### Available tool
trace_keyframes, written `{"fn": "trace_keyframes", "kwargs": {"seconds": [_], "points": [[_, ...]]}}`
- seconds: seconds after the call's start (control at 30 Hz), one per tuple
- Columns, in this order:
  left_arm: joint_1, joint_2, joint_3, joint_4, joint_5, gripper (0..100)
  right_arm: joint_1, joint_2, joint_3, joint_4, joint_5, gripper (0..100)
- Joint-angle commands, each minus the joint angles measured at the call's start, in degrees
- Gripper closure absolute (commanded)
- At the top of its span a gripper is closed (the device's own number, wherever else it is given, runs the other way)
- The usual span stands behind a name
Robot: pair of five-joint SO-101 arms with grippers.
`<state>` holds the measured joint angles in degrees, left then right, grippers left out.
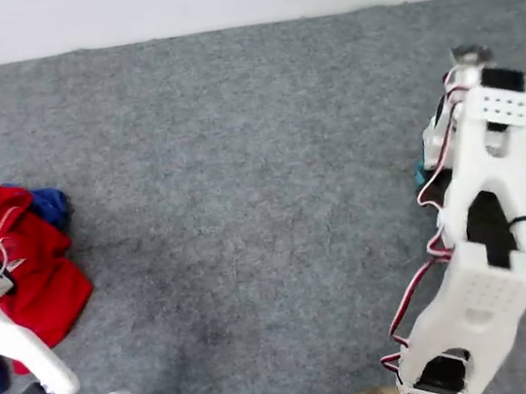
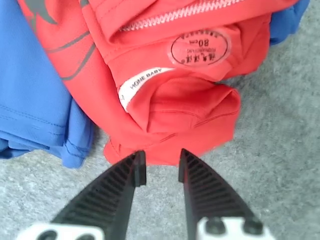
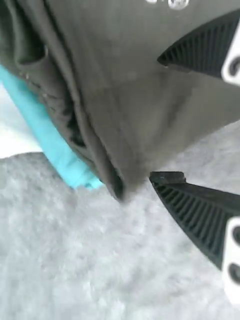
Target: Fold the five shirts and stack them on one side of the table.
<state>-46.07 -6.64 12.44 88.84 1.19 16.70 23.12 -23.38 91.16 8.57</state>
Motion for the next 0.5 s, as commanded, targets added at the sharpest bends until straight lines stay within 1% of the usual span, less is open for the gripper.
{"fn": "trace_keyframes", "kwargs": {"seconds": [0.0, 0.07, 0.13, 0.27, 0.33, 0.47], "points": [[1.8, -2.4, 1.7, -0.6, -0.1, 88, -0.4, -10.5, -7.1, 7.2, 2.9, 68.0], [5.0, -2.4, 4.2, -0.6, -0.1, 88, -0.7, -14.4, -8.3, 10.4, 4.7, 68.0], [9.9, -2.4, 7.6, -0.6, -0.1, 88, -1.9, -17.8, -7.1, 11.9, 6.0, 68.0], [23.3, -2.4, 16.0, -1.1, -0.1, 88, -4.1, -22.7, 1.1, 11.6, 8.7, 68.0], [29.4, -2.4, 20.6, -4.7, -0.1, 88, -5.6, -23.3, 6.2, 11.6, 10.1, 68.0], [38.2, -2.4, 32.7, -16.7, 0.2, 88, -7.3, -23.8, 14.6, 11.6, 10.4, 68.0]]}}
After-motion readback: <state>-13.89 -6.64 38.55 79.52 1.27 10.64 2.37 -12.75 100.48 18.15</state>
